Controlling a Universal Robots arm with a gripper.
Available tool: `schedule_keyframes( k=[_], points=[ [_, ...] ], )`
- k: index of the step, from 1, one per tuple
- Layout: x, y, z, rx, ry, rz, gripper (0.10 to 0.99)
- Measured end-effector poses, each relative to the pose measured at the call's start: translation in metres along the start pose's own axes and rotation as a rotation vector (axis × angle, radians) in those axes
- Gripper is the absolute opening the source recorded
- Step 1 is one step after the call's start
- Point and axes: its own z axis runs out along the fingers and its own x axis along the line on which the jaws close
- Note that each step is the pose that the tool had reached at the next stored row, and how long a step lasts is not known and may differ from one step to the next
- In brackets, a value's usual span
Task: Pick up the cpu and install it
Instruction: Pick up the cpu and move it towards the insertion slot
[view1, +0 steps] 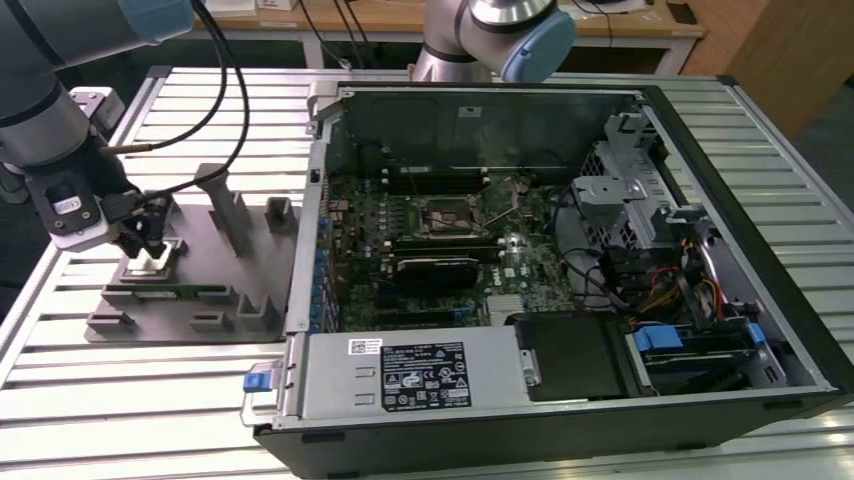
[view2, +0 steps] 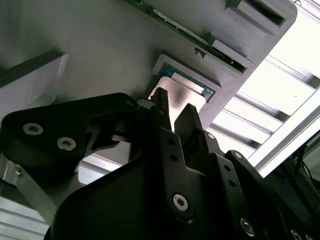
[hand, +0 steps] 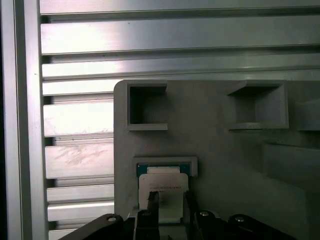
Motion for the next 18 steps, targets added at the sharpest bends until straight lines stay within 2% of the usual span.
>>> schedule_keyframes(
  k=[1,2,4,5,7,9,10,13,18],
  points=[
    [0.0000,0.0000,0.0000,0.000,0.0000,0.000,0.353],
    [0.0000,0.0000,0.0000,0.000,-0.0001,0.000,0.353],
    [0.0000,0.0000,0.0000,0.000,0.0000,0.000,0.467],
    [0.0000,0.0000,0.0000,0.000,0.0000,0.000,0.467],
    [0.0000,0.0000,0.0000,0.000,0.0000,0.000,0.584],
    [0.0000,0.0000,0.0000,0.000,0.0000,0.000,0.584],
    [0.0000,0.0000,0.0000,0.000,0.0000,0.000,0.647],
    [0.0000,0.0000,0.0001,0.000,0.0000,0.000,0.647],
    [0.0006,-0.0002,0.0056,0.000,-0.0001,0.000,0.647]
  ],
)
